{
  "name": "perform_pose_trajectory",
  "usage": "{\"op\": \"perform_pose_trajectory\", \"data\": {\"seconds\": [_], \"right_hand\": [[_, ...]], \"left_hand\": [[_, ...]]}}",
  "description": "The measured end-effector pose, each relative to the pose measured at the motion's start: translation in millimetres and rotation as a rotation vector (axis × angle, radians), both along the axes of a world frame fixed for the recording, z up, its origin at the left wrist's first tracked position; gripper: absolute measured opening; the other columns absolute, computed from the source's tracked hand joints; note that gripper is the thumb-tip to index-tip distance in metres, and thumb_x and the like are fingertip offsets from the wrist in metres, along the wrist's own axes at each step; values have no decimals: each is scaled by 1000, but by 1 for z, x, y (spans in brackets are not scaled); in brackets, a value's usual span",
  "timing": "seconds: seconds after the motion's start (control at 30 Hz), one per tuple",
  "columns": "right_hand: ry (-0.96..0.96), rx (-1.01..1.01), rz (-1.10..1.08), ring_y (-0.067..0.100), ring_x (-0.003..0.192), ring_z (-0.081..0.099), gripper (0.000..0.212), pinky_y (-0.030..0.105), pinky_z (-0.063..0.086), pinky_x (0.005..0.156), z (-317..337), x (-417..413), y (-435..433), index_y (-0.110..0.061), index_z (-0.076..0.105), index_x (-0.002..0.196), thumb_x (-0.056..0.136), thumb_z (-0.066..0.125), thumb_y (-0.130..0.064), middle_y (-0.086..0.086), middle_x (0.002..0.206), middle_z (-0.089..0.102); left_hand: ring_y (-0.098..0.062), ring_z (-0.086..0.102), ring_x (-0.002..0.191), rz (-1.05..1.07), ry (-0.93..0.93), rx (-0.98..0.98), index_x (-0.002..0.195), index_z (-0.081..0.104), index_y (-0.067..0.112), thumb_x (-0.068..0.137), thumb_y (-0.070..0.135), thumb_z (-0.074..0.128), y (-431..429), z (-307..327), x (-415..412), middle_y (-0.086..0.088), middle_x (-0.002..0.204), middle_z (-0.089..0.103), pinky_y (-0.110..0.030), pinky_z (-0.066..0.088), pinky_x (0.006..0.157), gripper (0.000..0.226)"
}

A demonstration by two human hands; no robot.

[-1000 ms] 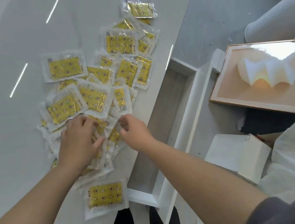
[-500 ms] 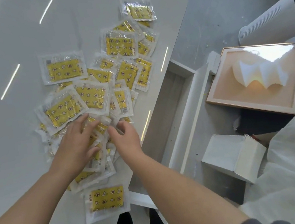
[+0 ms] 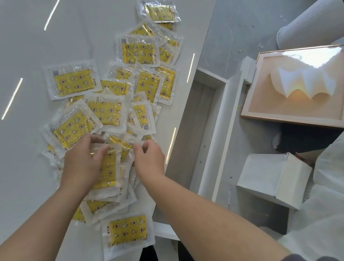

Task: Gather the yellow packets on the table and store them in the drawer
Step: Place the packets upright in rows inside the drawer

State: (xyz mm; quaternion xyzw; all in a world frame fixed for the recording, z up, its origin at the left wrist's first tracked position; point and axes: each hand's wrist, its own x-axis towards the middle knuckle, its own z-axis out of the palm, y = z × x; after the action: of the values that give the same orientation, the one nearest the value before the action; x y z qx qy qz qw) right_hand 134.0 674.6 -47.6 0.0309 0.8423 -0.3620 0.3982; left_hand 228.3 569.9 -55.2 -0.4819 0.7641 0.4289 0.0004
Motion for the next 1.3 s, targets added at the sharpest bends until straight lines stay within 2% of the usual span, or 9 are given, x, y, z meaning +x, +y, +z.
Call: {"op": "perform_pose_trajectory", "data": {"seconds": [0.17,0.33,0.43,0.5,0.63,0.87,1.0,1.13,1.3], "right_hand": [[6,-8,-119,13,73,52,27,35,49,72,5,-1,8,-15,49,86,100,43,-37,-6,78,52],[123,-62,-303,10,63,41,30,27,36,58,13,-11,18,-12,43,85,104,31,-31,-4,72,44],[86,-99,-427,13,69,49,31,35,50,65,11,-19,25,-18,43,82,104,29,-35,-1,78,50],[96,-127,-392,17,75,52,32,44,54,73,10,-23,29,-19,44,80,104,31,-36,3,82,53],[213,-243,-113,11,64,35,33,32,37,59,9,-38,43,-17,37,72,103,36,-27,-3,69,38],[-427,-317,-283,28,104,65,32,54,49,96,3,-49,57,-16,59,104,102,37,-40,10,111,69],[-661,-459,-217,35,109,65,42,55,50,94,3,-49,72,-8,54,127,90,63,-26,18,121,66],[-627,-304,-85,24,88,72,26,36,61,70,5,-56,82,-7,64,109,84,70,-3,11,101,73],[-709,-267,-112,26,92,72,27,39,61,68,11,-72,82,-6,63,114,87,67,-6,11,104,73]], "left_hand": [[-32,60,91,138,37,212,93,65,26,88,28,67,-5,3,-7,-13,101,65,-36,47,68,5],[-25,59,75,170,82,394,86,66,28,86,29,69,-5,7,-10,-9,88,69,-34,47,66,4],[-20,67,87,221,128,486,88,67,27,85,25,71,-1,12,-14,-1,86,74,-37,52,79,6],[-18,68,83,223,171,530,86,68,25,85,22,72,3,18,-19,4,76,75,-35,51,77,5],[-21,67,81,191,236,516,82,69,21,83,22,73,10,29,-32,-5,82,74,-39,52,79,4],[-20,70,80,367,247,458,77,66,24,81,19,75,40,24,-58,0,78,71,-40,57,80,11],[-19,69,80,514,188,425,78,66,25,81,23,75,69,16,-66,-2,82,72,-33,57,72,9],[-19,68,83,520,105,440,87,70,20,89,33,64,79,12,-65,-2,87,72,-36,56,77,15],[-17,59,95,196,6,-83,106,65,16,94,19,52,44,20,-53,1,102,63,-30,47,78,17]]}}
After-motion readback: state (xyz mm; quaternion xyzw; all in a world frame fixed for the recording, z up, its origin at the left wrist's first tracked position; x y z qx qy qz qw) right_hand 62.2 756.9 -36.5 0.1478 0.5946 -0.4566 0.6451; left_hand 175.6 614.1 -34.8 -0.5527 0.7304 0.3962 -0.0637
